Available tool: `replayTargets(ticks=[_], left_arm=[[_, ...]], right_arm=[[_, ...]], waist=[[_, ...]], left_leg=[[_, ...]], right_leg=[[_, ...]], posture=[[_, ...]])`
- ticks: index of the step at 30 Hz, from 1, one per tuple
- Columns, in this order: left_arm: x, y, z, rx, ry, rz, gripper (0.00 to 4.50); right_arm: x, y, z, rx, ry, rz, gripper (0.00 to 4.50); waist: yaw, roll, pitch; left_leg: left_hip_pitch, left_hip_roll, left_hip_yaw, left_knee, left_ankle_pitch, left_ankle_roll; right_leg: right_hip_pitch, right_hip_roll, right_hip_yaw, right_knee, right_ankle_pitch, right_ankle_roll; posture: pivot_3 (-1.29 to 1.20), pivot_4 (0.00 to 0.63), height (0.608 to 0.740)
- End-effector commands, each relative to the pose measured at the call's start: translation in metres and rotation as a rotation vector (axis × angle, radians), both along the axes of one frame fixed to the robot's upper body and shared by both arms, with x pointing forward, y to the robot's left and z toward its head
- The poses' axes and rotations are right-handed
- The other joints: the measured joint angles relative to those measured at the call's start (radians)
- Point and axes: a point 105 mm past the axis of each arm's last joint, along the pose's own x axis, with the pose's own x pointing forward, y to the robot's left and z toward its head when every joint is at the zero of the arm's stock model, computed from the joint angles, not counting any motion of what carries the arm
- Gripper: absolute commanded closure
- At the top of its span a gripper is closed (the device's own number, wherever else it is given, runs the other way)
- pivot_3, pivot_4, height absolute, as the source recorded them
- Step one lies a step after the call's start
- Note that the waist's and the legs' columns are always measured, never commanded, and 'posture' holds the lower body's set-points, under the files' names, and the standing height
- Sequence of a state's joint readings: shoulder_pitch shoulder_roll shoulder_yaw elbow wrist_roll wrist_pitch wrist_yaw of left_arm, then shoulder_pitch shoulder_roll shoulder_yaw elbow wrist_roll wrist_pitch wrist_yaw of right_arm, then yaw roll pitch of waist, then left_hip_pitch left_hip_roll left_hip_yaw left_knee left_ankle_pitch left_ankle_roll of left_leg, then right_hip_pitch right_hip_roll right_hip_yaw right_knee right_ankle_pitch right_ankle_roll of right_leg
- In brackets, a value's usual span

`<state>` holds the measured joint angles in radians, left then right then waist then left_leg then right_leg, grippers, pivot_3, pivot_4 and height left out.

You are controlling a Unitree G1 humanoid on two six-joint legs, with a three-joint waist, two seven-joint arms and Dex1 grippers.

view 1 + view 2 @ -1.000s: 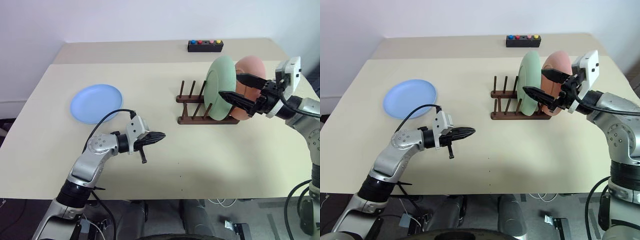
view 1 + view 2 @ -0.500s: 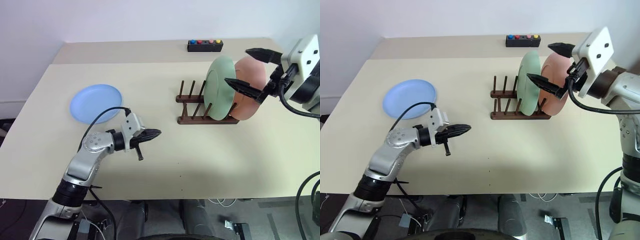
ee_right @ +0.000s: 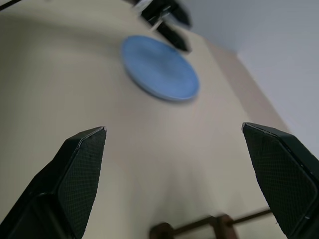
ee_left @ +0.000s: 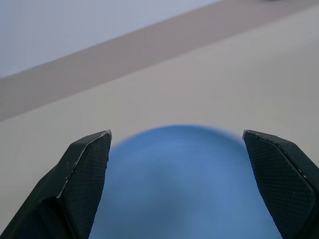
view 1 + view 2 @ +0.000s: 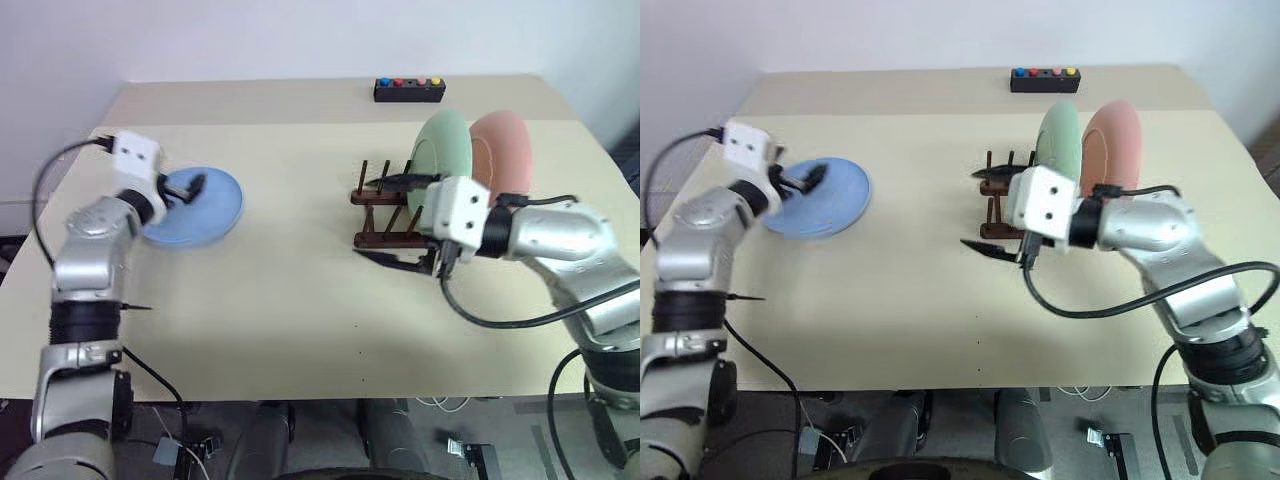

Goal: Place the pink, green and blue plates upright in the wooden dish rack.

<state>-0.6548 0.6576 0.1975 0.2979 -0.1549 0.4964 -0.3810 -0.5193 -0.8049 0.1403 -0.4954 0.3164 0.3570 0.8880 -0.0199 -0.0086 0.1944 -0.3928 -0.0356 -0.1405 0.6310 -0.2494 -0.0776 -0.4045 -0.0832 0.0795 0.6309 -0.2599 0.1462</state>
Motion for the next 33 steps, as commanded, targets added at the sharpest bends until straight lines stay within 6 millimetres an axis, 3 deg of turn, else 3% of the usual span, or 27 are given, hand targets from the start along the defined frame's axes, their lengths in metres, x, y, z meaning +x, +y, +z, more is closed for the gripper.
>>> replayTargets(ticks=[1, 4, 8, 14, 17, 24, 28, 33], left_arm=[[-0.001, 0.025, 0.000, -0.011, 0.046, 0.120, 0.02], [-0.001, 0.046, -0.013, -0.011, 0.134, 0.228, 0.02], [0.002, 0.054, -0.028, -0.079, 0.216, 0.272, 0.02], [0.012, 0.045, -0.051, -0.146, 0.304, 0.240, 0.02], [0.015, 0.043, -0.059, -0.131, 0.330, 0.233, 0.85], [0.018, 0.040, -0.061, -0.185, 0.294, 0.233, 4.24], [0.025, 0.026, -0.039, -0.279, 0.155, 0.157, 4.41], [0.024, -0.004, 0.003, -0.349, -0.082, 0.043, 4.41]], right_arm=[[-0.006, 0.008, 0.005, -0.005, -0.059, 0.034, 0.01], [-0.006, 0.011, 0.002, -0.006, -0.059, 0.042, 0.01], [-0.006, 0.013, 0.004, 0.006, -0.067, 0.038, 0.01], [-0.007, 0.013, 0.003, 0.018, -0.067, 0.029, 0.01], [-0.007, 0.013, 0.003, 0.023, -0.067, 0.022, 0.01], [-0.006, 0.009, 0.003, 0.025, -0.075, -0.006, 0.01], [-0.005, 0.008, 0.003, 0.024, -0.078, -0.013, 0.01], [0.001, 0.007, 0.005, 0.018, -0.108, -0.030, 0.01]], waist=[[0.002, 0.000, 0.000], [0.003, -0.002, 0.001], [0.002, -0.004, 0.001], [0.002, -0.004, 0.000], [0.002, -0.005, 0.000], [0.002, -0.005, 0.000], [0.007, -0.006, -0.001], [0.006, -0.006, 0.000]], left_leg=[[0.000, 0.000, 0.000, 0.000, 0.000, 0.000], [0.000, 0.000, -0.001, 0.000, 0.000, 0.000], [0.000, 0.000, -0.001, 0.000, 0.000, 0.000], [0.000, 0.000, -0.001, 0.000, 0.000, -0.001], [0.000, 0.000, -0.001, 0.000, 0.000, -0.001], [0.001, 0.000, -0.001, 0.000, 0.000, -0.001], [0.001, 0.000, -0.001, 0.002, 0.001, -0.001], [0.000, 0.000, -0.001, 0.001, 0.001, -0.001]], right_leg=[[0.000, 0.000, 0.000, 0.000, 0.000, 0.000], [-0.001, 0.000, -0.001, 0.001, 0.000, 0.000], [0.000, 0.000, -0.001, 0.002, 0.000, 0.000], [0.000, 0.000, -0.001, 0.002, 0.000, 0.000], [0.000, 0.000, -0.001, 0.002, 0.000, 0.000], [-0.001, 0.000, -0.001, 0.003, 0.000, -0.001], [0.001, 0.000, -0.001, 0.003, 0.000, 0.000], [0.000, 0.000, -0.001, 0.003, 0.000, -0.001]], posture=[[0.00, 0.150, 0.740], [0.00, 0.150, 0.740], [0.00, 0.150, 0.740], [0.00, 0.150, 0.740], [0.00, 0.150, 0.740], [0.00, 0.150, 0.740], [0.00, 0.150, 0.740], [0.00, 0.150, 0.740]])
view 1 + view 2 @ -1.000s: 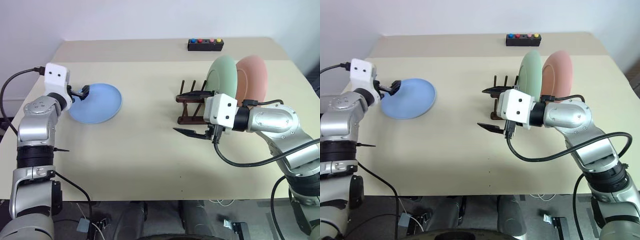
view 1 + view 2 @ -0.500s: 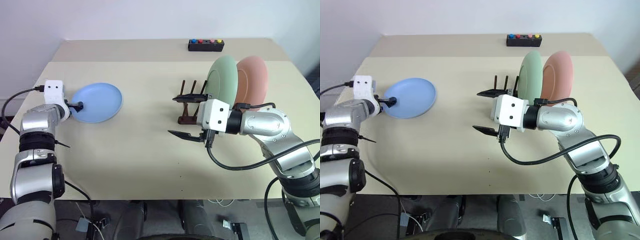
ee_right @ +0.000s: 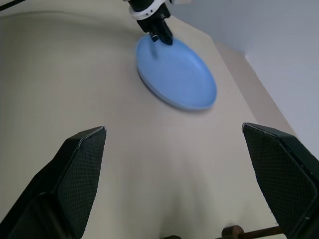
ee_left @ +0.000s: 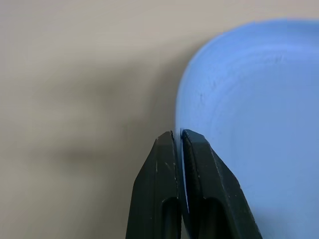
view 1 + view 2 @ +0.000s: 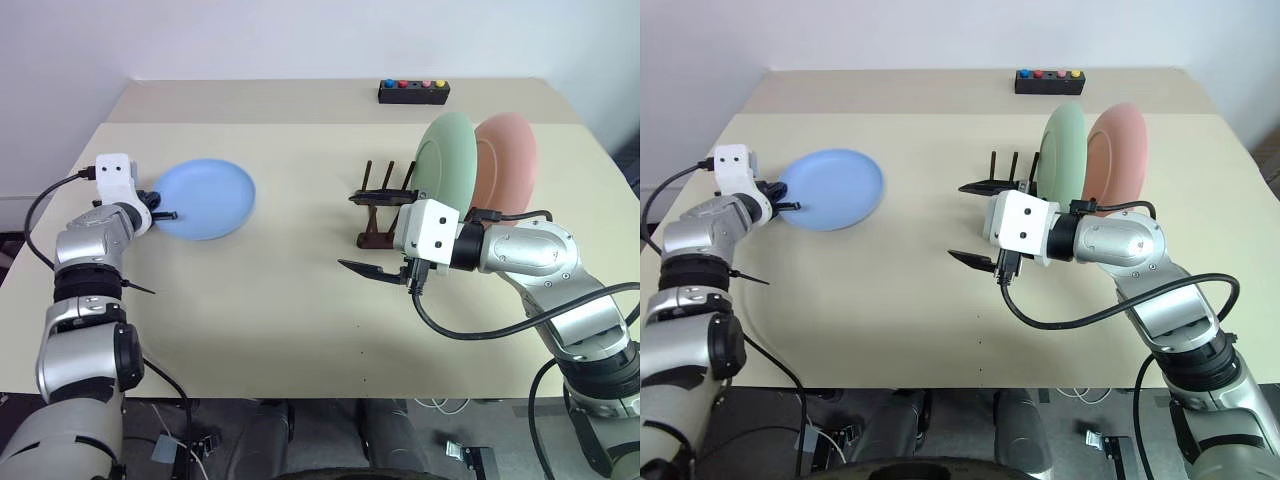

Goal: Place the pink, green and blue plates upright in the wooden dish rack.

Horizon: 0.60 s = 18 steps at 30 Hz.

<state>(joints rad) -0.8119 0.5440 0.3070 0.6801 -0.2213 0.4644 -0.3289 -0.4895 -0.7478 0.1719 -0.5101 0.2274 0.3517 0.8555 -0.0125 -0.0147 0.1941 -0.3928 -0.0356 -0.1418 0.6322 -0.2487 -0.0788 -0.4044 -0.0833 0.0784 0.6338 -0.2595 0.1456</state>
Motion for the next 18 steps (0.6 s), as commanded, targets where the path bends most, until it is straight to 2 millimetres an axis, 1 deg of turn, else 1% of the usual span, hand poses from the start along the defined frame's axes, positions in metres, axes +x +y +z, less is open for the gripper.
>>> replayTargets(ticks=[1, 5, 7, 9, 13, 16, 18], left_arm=[[-0.003, -0.016, 0.052, -0.021, -0.221, -0.027, 4.41], [-0.011, -0.045, 0.087, -0.069, -0.359, -0.080, 4.41], [-0.015, -0.064, 0.110, -0.099, -0.427, -0.098, 4.41], [-0.017, -0.080, 0.127, -0.119, -0.467, -0.099, 4.41], [-0.020, -0.106, 0.145, -0.137, -0.474, -0.076, 4.41], [-0.024, -0.123, 0.153, -0.179, -0.472, -0.084, 4.41], [-0.029, -0.144, 0.162, -0.183, -0.480, -0.115, 4.41]], right_arm=[[0.000, -0.001, 0.017, 0.015, -0.099, -0.006, 0.01], [0.008, -0.001, 0.022, 0.013, -0.155, -0.029, 0.01], [0.015, -0.001, 0.029, 0.016, -0.214, -0.052, 0.01], [0.021, -0.001, 0.037, 0.024, -0.275, -0.072, 0.01], [0.036, -0.003, 0.051, 0.001, -0.428, -0.130, 0.01], [0.041, -0.004, 0.057, 0.003, -0.485, -0.146, 0.01], [0.043, -0.003, 0.061, -0.020, -0.543, -0.147, 0.01]], waist=[[-0.002, 0.000, 0.000], [-0.005, 0.000, 0.000], [-0.005, 0.000, 0.000], [-0.004, -0.001, 0.000], [-0.004, -0.001, 0.000], [-0.004, -0.001, 0.000], [-0.004, -0.001, 0.001]], left_leg=[[0.000, 0.000, 0.000, 0.000, 0.000, 0.000], [0.000, 0.000, 0.000, 0.000, 0.000, 0.000], [0.000, 0.000, 0.000, 0.000, 0.000, 0.000], [0.000, 0.000, 0.000, 0.000, 0.000, 0.000], [0.000, 0.000, 0.000, 0.000, 0.000, 0.000], [0.000, 0.000, 0.000, -0.001, 0.000, 0.000], [0.000, 0.000, 0.000, -0.001, 0.000, 0.000]], right_leg=[[0.000, 0.000, 0.000, 0.000, 0.000, 0.000], [-0.001, 0.000, 0.000, 0.000, 0.000, 0.000], [-0.001, 0.000, 0.000, 0.000, 0.000, 0.000], [-0.001, 0.000, 0.000, 0.000, 0.000, 0.000], [-0.001, 0.000, 0.000, 0.000, 0.000, 0.000], [-0.001, 0.000, 0.000, 0.000, 0.000, 0.000], [-0.001, 0.000, 0.000, 0.000, 0.000, 0.000]], posture=[[0.00, 0.150, 0.740], [0.00, 0.150, 0.740], [0.00, 0.150, 0.740], [0.00, 0.150, 0.740], [0.00, 0.150, 0.740], [0.00, 0.150, 0.740], [0.00, 0.150, 0.740]])
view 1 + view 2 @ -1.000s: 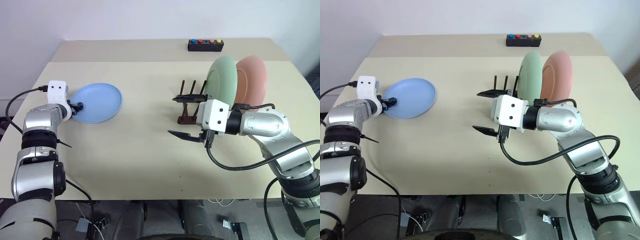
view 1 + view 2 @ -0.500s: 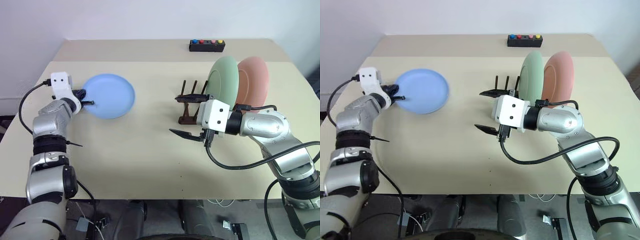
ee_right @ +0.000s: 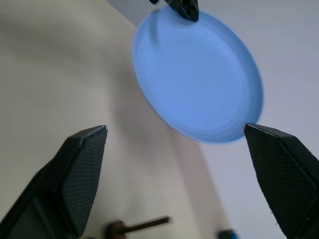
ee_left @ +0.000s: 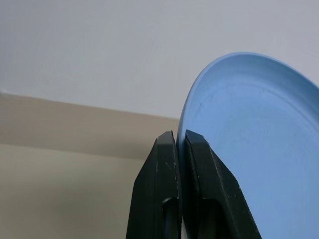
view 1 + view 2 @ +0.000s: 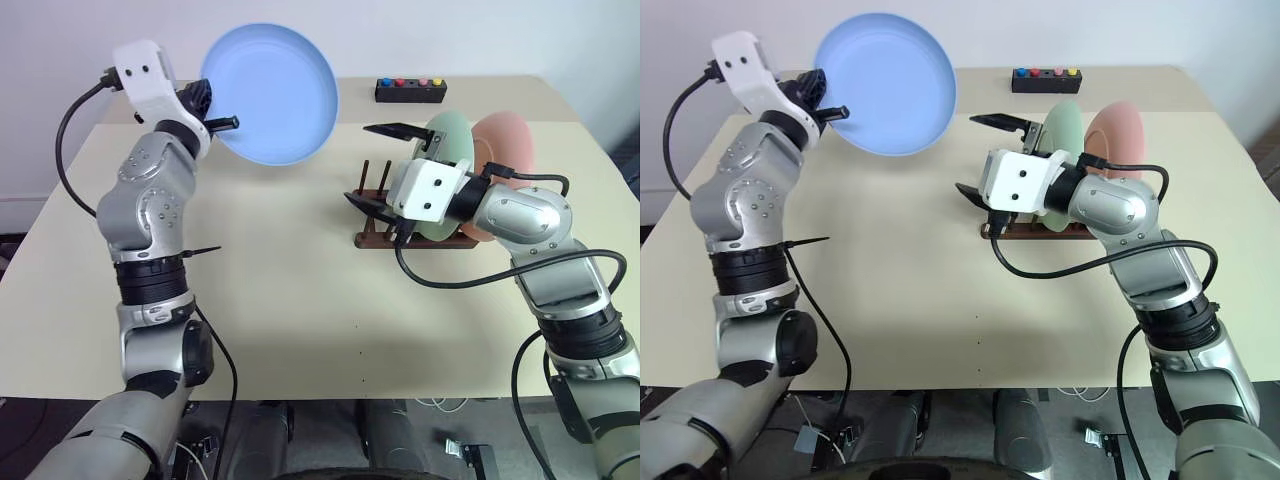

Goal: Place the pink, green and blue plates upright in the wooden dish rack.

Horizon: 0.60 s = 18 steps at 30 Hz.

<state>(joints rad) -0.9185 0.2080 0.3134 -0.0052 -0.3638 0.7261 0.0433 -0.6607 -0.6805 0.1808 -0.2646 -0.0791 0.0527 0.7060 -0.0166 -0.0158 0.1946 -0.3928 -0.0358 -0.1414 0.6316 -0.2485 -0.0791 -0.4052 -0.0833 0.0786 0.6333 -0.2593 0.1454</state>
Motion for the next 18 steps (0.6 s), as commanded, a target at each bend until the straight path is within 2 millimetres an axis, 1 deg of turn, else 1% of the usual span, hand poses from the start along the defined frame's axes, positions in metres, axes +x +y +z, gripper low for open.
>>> replayTargets(ticks=[1, 3, 5, 7, 10, 14, 17, 18], left_arm=[[-0.016, -0.027, 0.032, 0.021, -0.086, -0.035, 4.41], [-0.020, -0.038, 0.039, 0.047, -0.108, -0.037, 4.41], [-0.023, -0.045, 0.044, 0.054, -0.121, -0.044, 4.41], [-0.024, -0.049, 0.045, 0.061, -0.127, -0.051, 4.41], [-0.031, -0.070, 0.046, 0.097, -0.143, -0.104, 4.41], [-0.037, -0.083, 0.046, 0.088, -0.144, -0.146, 4.41], [-0.039, -0.088, 0.045, 0.079, -0.141, -0.165, 4.50], [-0.040, -0.089, 0.045, 0.082, -0.140, -0.168, 4.50]], right_arm=[[-0.003, 0.005, 0.017, -0.024, -0.140, 0.009, 0.01], [-0.001, 0.007, 0.016, -0.057, -0.171, 0.009, 0.01], [0.000, 0.009, 0.014, -0.072, -0.185, 0.010, 0.01], [0.001, 0.010, 0.013, -0.077, -0.192, 0.010, 0.01], [0.008, 0.012, 0.005, -0.119, -0.214, -0.016, 0.01], [0.016, 0.013, 0.001, -0.130, -0.221, -0.040, 0.01], [0.021, 0.014, -0.003, -0.147, -0.220, -0.052, 0.80], [0.022, 0.013, -0.005, -0.157, -0.219, -0.053, 1.27]], waist=[[0.000, 0.000, 0.000], [-0.001, 0.000, 0.000], [-0.002, 0.000, 0.000], [-0.003, 0.000, 0.000], [-0.002, 0.000, 0.000], [0.000, -0.001, 0.000], [-0.001, -0.001, 0.000], [-0.002, -0.001, 0.000]], left_leg=[[0.000, 0.000, 0.000, 0.000, 0.000, 0.000], [0.000, 0.000, 0.000, 0.000, 0.000, 0.000], [0.000, 0.000, 0.000, 0.000, 0.000, 0.000], [0.000, 0.000, 0.000, 0.000, 0.000, -0.001], [0.000, 0.000, 0.000, 0.000, 0.000, -0.001], [0.000, 0.000, 0.000, 0.000, 0.001, -0.001], [0.000, 0.000, 0.000, 0.000, 0.001, -0.001], [0.000, 0.000, 0.000, 0.000, 0.001, -0.001]], right_leg=[[0.000, 0.000, 0.000, 0.000, 0.000, 0.000], [0.000, 0.000, 0.000, 0.000, 0.000, 0.000], [0.000, 0.000, 0.000, 0.000, 0.000, 0.000], [0.000, 0.000, 0.000, 0.000, 0.000, 0.000], [0.000, 0.000, 0.000, 0.000, 0.000, 0.000], [0.000, 0.000, 0.000, -0.001, 0.000, 0.000], [0.000, 0.000, 0.000, -0.001, 0.000, 0.000], [0.000, 0.000, 0.000, -0.001, 0.000, 0.000]], posture=[[0.00, 0.150, 0.740], [0.00, 0.150, 0.740], [0.00, 0.150, 0.740], [0.00, 0.150, 0.740], [0.00, 0.150, 0.740], [0.00, 0.150, 0.740], [0.00, 0.150, 0.740], [0.00, 0.150, 0.740]])
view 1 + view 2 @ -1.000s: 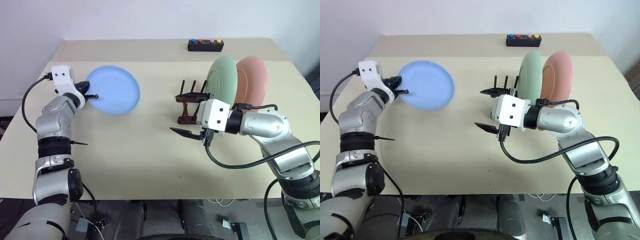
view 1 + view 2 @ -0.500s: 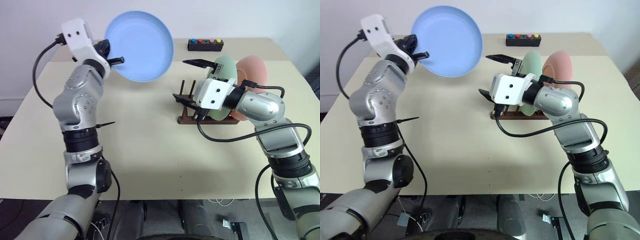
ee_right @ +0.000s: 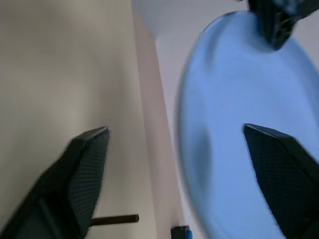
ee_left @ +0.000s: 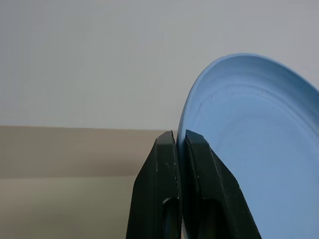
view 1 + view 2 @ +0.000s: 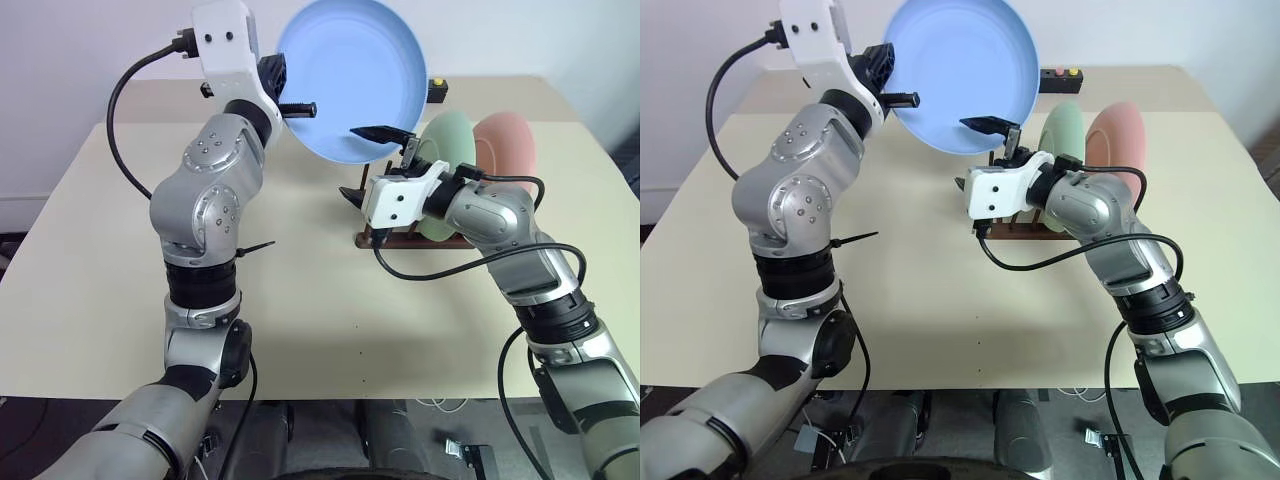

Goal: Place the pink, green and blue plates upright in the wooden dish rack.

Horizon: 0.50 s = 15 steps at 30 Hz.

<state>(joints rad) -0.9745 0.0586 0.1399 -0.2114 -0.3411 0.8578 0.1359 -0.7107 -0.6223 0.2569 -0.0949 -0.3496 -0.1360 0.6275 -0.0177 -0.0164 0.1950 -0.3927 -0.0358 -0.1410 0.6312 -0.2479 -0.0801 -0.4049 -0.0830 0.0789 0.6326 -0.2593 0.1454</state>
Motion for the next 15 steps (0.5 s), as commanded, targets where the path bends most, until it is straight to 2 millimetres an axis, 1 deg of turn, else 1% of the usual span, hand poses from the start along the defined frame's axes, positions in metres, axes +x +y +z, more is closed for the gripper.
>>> replayTargets(ticks=[1, 2, 3, 6, 7, 11, 14, 15], left_arm=[[-0.0104, -0.0039, 0.0145, -0.003, -0.059, -0.022, 4.50], [-0.0104, -0.0040, 0.0139, 0.000, -0.057, -0.022, 4.50], [-0.0101, -0.0035, 0.0133, 0.003, -0.055, -0.020, 4.50], [-0.0093, -0.0022, 0.0125, 0.002, -0.050, -0.017, 4.50], [-0.0090, -0.0022, 0.0120, 0.000, -0.047, -0.018, 4.50], [-0.0088, -0.0044, 0.0102, -0.017, -0.042, -0.044, 4.50], [-0.0108, -0.0052, 0.0122, -0.082, -0.051, -0.088, 3.57], [-0.0136, -0.0054, 0.0162, -0.119, -0.069, -0.116, 3.17]], right_arm=[[-0.0002, 0.0027, 0.0112, -0.006, -0.061, 0.005, 1.76], [0.0002, 0.0023, 0.0108, -0.005, -0.060, 0.004, 2.21], [0.0005, 0.0018, 0.0109, -0.003, -0.059, 0.002, 2.83], [0.0007, 0.0007, 0.0115, -0.001, -0.061, 0.000, 4.35], [0.0007, 0.0003, 0.0114, -0.003, -0.063, -0.001, 4.44], [0.0002, -0.0007, 0.0103, -0.010, -0.068, -0.002, 4.44], [-0.0002, -0.0022, 0.0095, -0.020, -0.073, -0.005, 4.50], [-0.0003, -0.0028, 0.0093, -0.019, -0.074, -0.006, 4.50]], waist=[[-0.001, 0.000, 0.000], [-0.002, 0.000, 0.000], [-0.002, 0.000, 0.000], [-0.001, 0.000, 0.000], [-0.001, 0.000, 0.000], [0.000, 0.000, 0.000], [0.000, 0.000, 0.000], [0.000, 0.000, 0.000]], left_leg=[[0.000, 0.000, 0.000, 0.000, 0.000, 0.000], [0.000, 0.000, 0.000, 0.000, 0.000, 0.000], [0.000, 0.000, 0.000, 0.000, 0.000, 0.000], [0.000, 0.000, 0.000, 0.000, 0.000, 0.000], [0.000, 0.000, 0.000, 0.000, 0.000, 0.000], [0.000, 0.000, 0.000, 0.000, 0.000, 0.000], [0.000, 0.000, 0.000, 0.000, 0.000, 0.000], [0.000, 0.000, 0.000, 0.000, 0.000, 0.000]], right_leg=[[0.000, 0.000, 0.000, 0.000, 0.000, 0.000], [0.000, 0.000, 0.000, 0.000, 0.000, 0.000], [0.000, 0.000, 0.000, 0.000, 0.000, 0.000], [0.000, 0.000, 0.000, 0.000, 0.000, 0.000], [0.000, 0.000, 0.000, 0.000, 0.000, 0.000], [0.000, 0.000, 0.000, 0.000, 0.000, 0.000], [0.000, 0.000, 0.000, 0.000, 0.000, 0.000], [0.000, 0.000, 0.000, 0.000, 0.000, 0.000]], posture=[[0.00, 0.150, 0.740], [0.00, 0.150, 0.740], [0.00, 0.150, 0.740], [0.00, 0.150, 0.740], [0.00, 0.150, 0.740], [0.00, 0.150, 0.740], [0.00, 0.150, 0.740], [0.00, 0.150, 0.740]])
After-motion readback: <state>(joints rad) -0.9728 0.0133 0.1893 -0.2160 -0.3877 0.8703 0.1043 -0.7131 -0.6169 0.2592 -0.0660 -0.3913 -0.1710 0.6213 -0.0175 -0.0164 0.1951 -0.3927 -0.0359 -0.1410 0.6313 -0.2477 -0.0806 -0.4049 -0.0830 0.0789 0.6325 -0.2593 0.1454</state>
